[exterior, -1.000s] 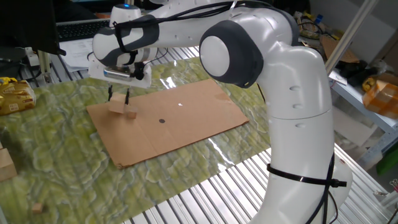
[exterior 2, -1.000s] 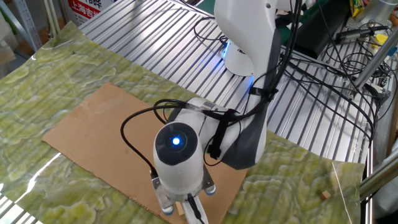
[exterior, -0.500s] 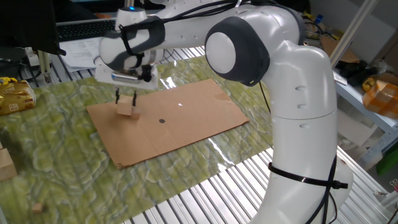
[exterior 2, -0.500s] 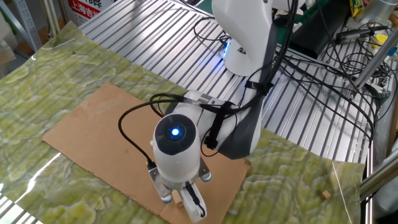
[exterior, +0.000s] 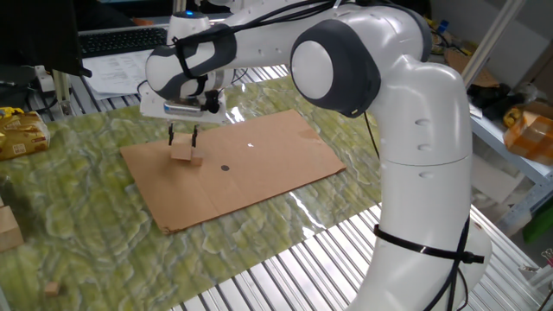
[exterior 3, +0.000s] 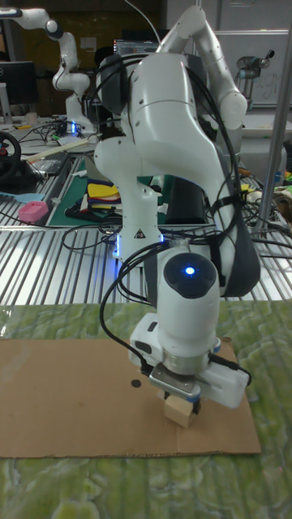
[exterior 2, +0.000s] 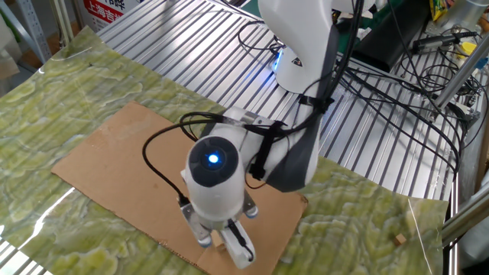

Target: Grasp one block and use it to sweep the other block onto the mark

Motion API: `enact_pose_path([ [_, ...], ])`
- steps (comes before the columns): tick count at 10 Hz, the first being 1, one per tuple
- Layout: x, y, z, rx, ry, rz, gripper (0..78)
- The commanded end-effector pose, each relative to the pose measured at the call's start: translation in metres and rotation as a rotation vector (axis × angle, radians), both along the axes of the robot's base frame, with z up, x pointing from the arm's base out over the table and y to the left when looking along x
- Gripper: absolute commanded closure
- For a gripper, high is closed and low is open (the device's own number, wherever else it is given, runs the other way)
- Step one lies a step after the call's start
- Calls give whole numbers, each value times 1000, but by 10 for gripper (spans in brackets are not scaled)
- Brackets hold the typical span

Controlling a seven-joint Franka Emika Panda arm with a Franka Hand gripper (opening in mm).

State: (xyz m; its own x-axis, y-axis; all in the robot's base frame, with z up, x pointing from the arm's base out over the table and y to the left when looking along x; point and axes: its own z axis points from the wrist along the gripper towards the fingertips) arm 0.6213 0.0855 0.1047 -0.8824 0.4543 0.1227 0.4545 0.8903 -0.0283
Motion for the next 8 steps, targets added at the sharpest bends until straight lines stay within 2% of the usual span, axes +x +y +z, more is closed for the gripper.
enact_pose_path([
  [1,-3,30,0,20,-6,44,763],
  [2,-3,30,0,20,-6,44,763],
  [4,-4,16,6,12,-4,68,763],
  [8,0,-17,-6,1,-6,149,763],
])
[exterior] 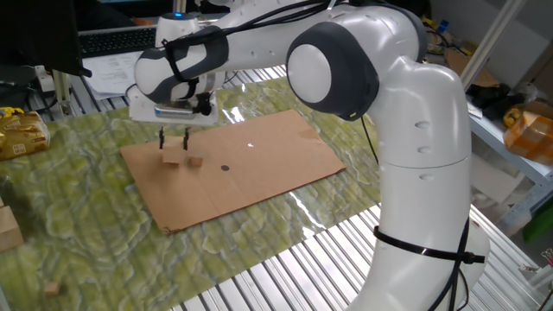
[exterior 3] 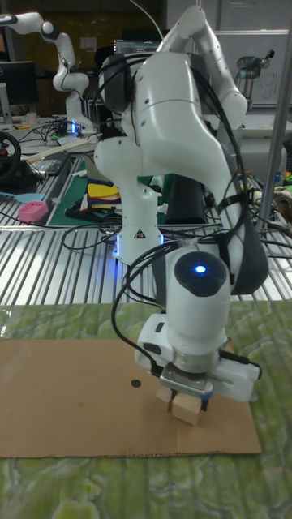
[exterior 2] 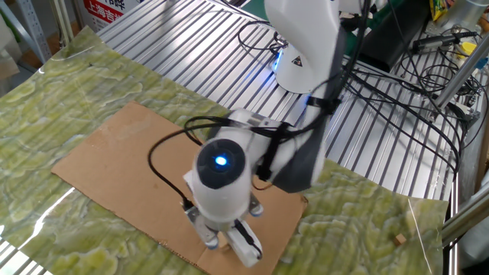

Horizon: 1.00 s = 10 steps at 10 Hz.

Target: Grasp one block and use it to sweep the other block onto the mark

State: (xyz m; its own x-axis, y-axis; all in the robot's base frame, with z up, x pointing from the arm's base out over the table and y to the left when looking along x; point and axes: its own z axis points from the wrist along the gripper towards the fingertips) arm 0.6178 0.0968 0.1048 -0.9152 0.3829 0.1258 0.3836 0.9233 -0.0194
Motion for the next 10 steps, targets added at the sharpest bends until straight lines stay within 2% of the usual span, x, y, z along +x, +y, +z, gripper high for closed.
enact_pose_path([
  [1,3,-33,-7,-14,-4,85,763],
  [3,3,-32,-6,-21,-3,70,763],
  [5,4,-21,-2,-10,-18,-39,763],
  [6,3,-12,1,-12,-7,-58,763],
  [7,0,-8,3,4,0,-94,763],
  [8,-1,-10,3,20,0,-124,763],
  [10,-1,-21,5,20,4,-169,763],
])
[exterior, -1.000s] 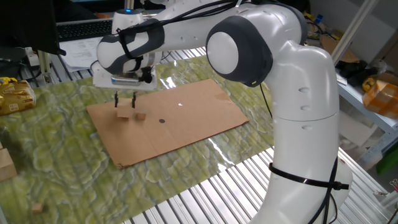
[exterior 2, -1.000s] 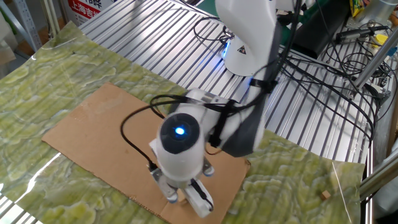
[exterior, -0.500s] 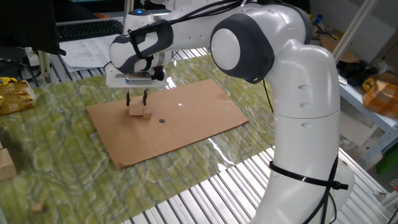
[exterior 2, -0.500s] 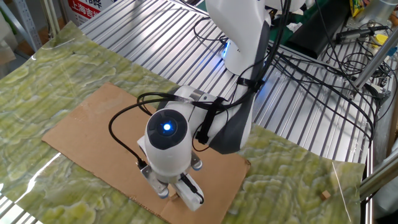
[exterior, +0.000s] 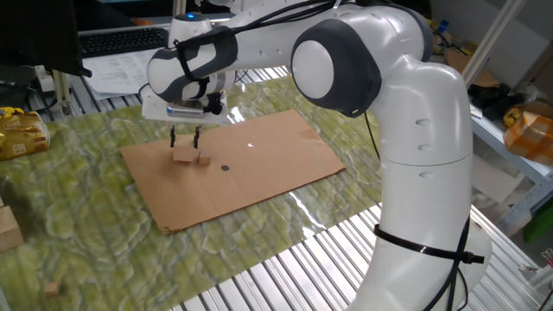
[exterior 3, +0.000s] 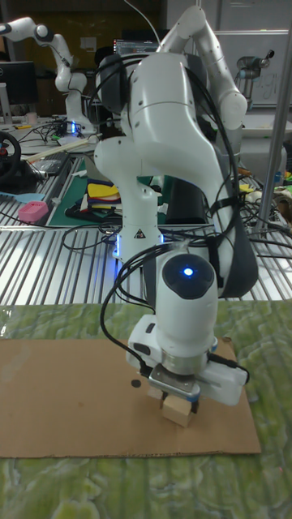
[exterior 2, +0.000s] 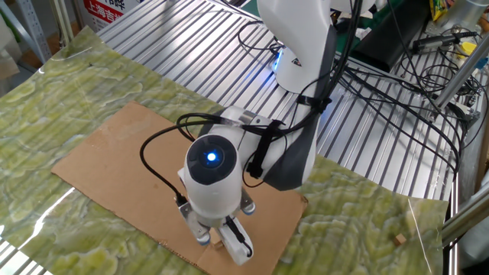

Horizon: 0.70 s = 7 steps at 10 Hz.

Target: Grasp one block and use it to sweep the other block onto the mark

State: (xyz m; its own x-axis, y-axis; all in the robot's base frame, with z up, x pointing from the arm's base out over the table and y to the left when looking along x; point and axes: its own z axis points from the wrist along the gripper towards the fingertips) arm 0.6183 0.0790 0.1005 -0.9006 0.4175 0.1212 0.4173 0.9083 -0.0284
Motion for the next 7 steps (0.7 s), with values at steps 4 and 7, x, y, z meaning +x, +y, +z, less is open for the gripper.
enact_pose_path([
  [4,-8,-29,21,17,7,-267,763],
  [7,-13,-49,18,6,-1,-312,763],
])
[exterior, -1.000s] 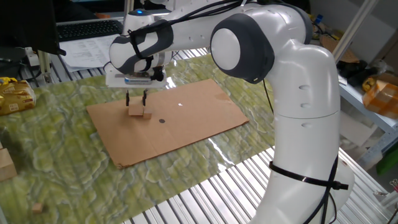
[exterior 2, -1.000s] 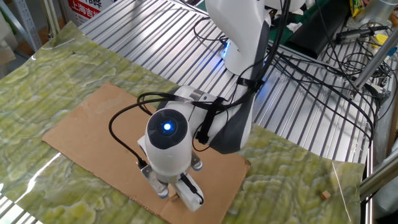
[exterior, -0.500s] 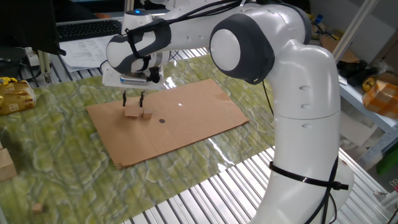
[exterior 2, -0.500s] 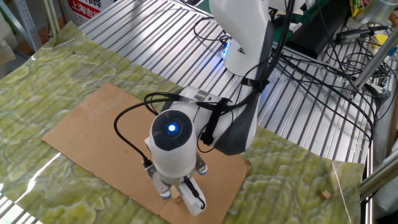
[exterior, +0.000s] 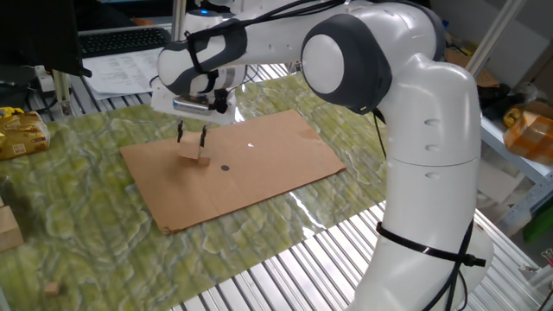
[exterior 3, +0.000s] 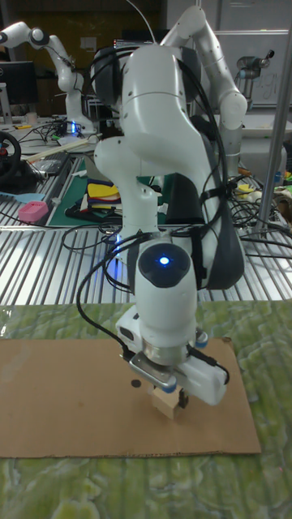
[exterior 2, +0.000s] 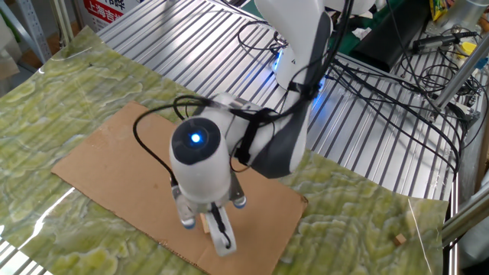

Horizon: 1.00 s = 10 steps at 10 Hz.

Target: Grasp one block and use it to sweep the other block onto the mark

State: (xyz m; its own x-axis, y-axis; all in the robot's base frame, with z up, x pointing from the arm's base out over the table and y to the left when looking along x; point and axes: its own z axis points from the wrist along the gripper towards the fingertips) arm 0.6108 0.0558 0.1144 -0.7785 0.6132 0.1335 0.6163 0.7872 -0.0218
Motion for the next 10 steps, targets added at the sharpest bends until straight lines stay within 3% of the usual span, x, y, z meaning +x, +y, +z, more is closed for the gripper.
enact_pose_path([
  [1,-5,-33,0,-6,-7,-67,763],
  [4,-4,-31,-2,4,-2,-46,763],
  [5,2,-7,-7,3,0,-56,763],
  [7,5,19,-12,-5,27,-57,763],
  [10,4,22,-13,-24,17,-81,763],
])
